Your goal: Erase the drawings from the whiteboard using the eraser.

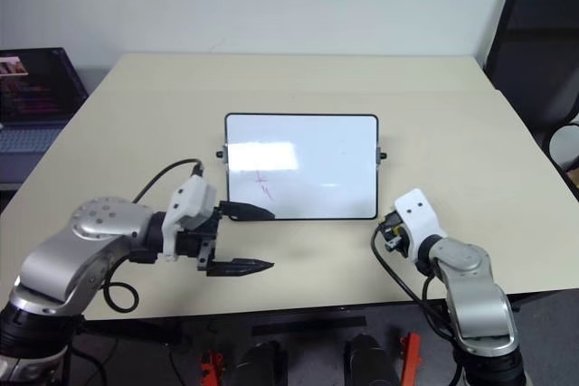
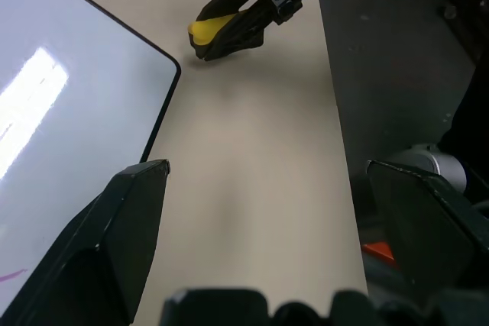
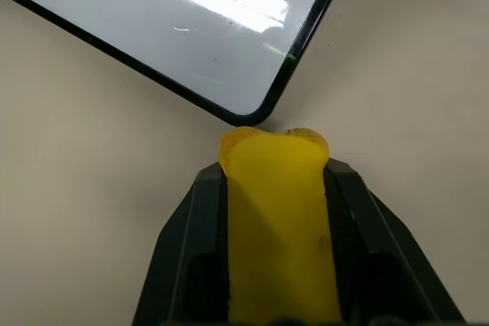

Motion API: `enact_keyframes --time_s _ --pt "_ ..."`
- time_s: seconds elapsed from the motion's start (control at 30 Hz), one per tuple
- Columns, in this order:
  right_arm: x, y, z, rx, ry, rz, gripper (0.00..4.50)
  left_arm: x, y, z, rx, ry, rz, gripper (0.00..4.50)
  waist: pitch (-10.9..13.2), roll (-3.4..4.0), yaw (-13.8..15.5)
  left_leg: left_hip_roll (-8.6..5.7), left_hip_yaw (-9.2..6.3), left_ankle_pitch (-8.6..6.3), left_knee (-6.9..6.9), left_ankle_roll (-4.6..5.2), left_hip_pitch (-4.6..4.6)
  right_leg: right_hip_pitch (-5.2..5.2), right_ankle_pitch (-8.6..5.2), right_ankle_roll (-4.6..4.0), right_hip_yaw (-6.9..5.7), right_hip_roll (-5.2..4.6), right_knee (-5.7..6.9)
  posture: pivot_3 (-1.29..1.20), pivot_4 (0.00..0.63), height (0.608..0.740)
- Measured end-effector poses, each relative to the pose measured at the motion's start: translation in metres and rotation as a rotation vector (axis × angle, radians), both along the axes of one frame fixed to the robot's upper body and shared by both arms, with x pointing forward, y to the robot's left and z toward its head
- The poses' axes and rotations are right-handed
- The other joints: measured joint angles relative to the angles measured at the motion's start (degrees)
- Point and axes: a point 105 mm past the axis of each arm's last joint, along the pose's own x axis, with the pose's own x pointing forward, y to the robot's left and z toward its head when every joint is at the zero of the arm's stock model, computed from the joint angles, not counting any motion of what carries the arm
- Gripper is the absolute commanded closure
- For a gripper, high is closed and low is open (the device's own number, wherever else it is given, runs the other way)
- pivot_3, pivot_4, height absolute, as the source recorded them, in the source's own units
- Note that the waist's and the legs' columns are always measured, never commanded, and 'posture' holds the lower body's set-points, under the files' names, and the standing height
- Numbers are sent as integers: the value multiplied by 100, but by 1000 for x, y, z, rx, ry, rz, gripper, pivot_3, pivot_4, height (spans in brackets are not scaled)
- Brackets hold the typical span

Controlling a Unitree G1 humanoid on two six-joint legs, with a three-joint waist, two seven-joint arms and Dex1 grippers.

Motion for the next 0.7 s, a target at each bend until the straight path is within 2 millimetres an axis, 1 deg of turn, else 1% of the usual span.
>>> enact_keyframes --time_s 0.07,0.13,0.2,0.23,0.33,0.43,0.53,0.7 --pt "2 -1 -5 7 13 -12 2076 2 3 -2 4 5 10 0 0 0 2 0 0 0 0 0 -5 0 0 1 0 0 -6 0 150 740" --pt "4 -3 -7 2 14 -22 1365 4 4 -3 11 5 20 0 0 0 7 0 0 0 0 0 -9 -1 1 2 0 0 -8 0 150 740" --pt "5 -5 -5 -8 2 -28 626 5 6 -4 14 4 30 0 0 0 12 0 -1 0 0 0 -10 -1 0 2 -1 0 -8 0 150 740" --pt "6 -6 -4 -11 -5 -31 328 6 6 -4 15 6 36 0 0 0 11 0 -1 0 0 0 -10 -1 0 2 -1 0 -7 0 150 740" --pt "7 -9 -1 -1 -6 -49 328 10 11 -5 12 5 62 0 0 0 16 0 -3 0 1 0 -10 -2 0 3 -3 0 -5 0 150 740" --pt "5 -18 2 3 6 -84 328 13 15 -4 17 -8 82 0 0 -1 32 0 -3 0 1 0 -10 -1 1 3 -2 0 -7 0 150 740" --pt "1 -19 5 19 24 -89 328 15 19 -7 20 -4 94 0 0 -1 32 0 -4 0 0 0 -10 -2 0 3 -3 2 -5 0 150 740" --pt "-6 -17 3 51 73 -82 328 15 20 -8 21 -7 98 0 0 -1 39 0 -5 0 1 0 -11 -2 1 3 -2 2 -5 0 150 740"
